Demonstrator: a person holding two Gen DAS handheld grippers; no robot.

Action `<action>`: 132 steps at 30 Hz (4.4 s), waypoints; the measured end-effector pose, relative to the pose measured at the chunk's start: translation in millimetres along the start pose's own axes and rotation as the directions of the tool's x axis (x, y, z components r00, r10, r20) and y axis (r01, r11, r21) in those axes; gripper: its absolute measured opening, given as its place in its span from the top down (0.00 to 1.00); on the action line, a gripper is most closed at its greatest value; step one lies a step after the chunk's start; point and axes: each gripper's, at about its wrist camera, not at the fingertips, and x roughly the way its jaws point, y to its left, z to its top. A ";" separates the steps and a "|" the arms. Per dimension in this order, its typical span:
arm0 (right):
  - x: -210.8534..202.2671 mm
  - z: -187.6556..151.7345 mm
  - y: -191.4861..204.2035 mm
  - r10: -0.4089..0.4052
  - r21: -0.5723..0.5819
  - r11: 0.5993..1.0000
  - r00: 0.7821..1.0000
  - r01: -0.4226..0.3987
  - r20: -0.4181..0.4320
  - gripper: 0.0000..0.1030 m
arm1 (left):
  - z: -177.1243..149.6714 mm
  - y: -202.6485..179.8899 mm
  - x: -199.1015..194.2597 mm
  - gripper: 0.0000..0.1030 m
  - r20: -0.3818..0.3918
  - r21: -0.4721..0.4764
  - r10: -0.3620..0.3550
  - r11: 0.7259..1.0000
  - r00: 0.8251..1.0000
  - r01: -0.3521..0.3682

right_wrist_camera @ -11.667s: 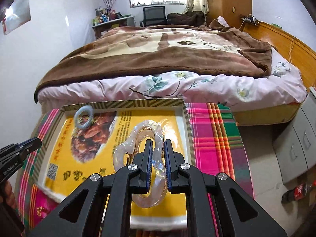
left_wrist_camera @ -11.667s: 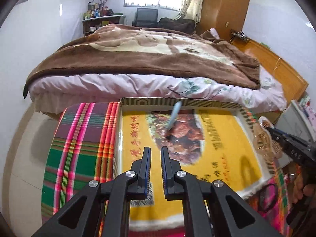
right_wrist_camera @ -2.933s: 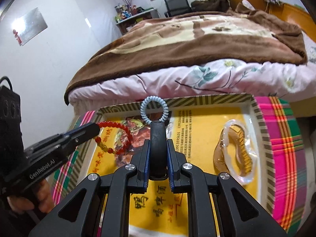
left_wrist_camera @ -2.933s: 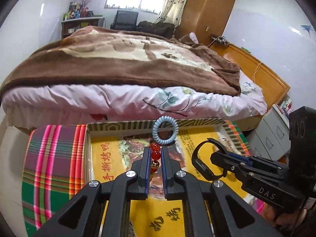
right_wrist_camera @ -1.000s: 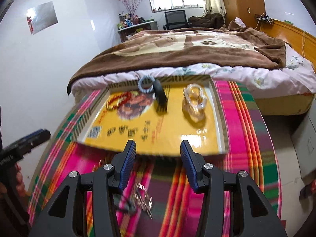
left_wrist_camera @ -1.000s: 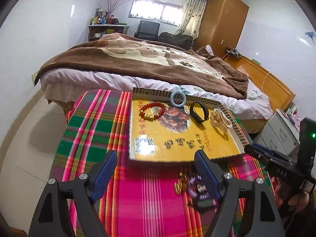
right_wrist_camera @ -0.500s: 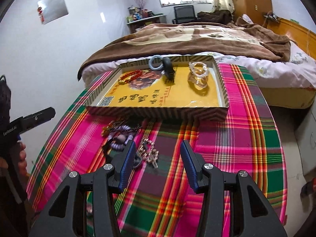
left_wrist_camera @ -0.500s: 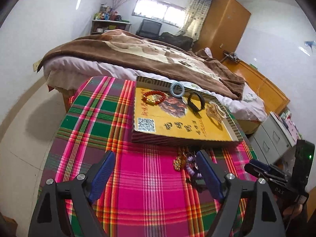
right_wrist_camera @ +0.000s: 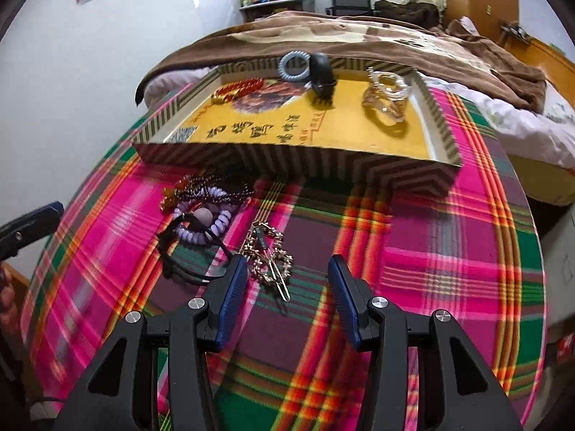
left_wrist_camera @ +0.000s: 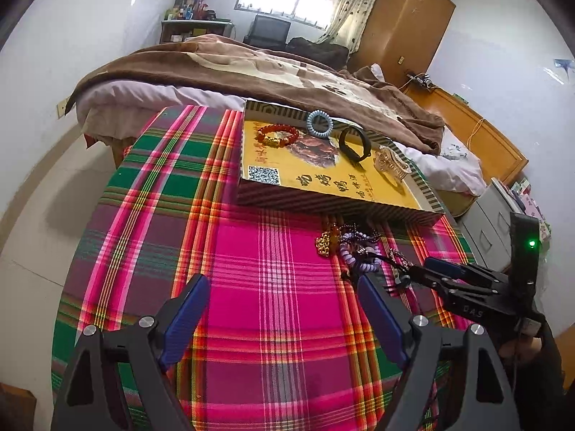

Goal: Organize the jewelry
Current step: 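Move the right tool toward the silver hairpin beside the tray, then grasp the silver hairpin with the right tool while the left tool grasps a black hair tie, then carry the hairpin and hair tie into the yellow tray and open both tools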

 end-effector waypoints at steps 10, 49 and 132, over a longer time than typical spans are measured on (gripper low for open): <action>1.3 -5.4 10.2 -0.068 -0.078 0.995 0.997 0.070 0.022 0.71 | -1.1 -5.8 5.7 0.18 -0.016 0.006 -0.001 1.000 1.000 0.001; -90.3 -48.7 -48.6 0.008 0.140 0.990 0.983 -0.034 0.181 0.85 | -75.3 -104.4 22.4 0.18 -0.261 0.437 -0.108 0.873 0.959 0.217; 93.9 147.1 -7.1 -0.055 -0.028 0.998 0.998 0.055 0.001 0.85 | 138.1 -8.3 178.1 0.89 -0.123 0.172 0.078 0.984 0.989 -0.056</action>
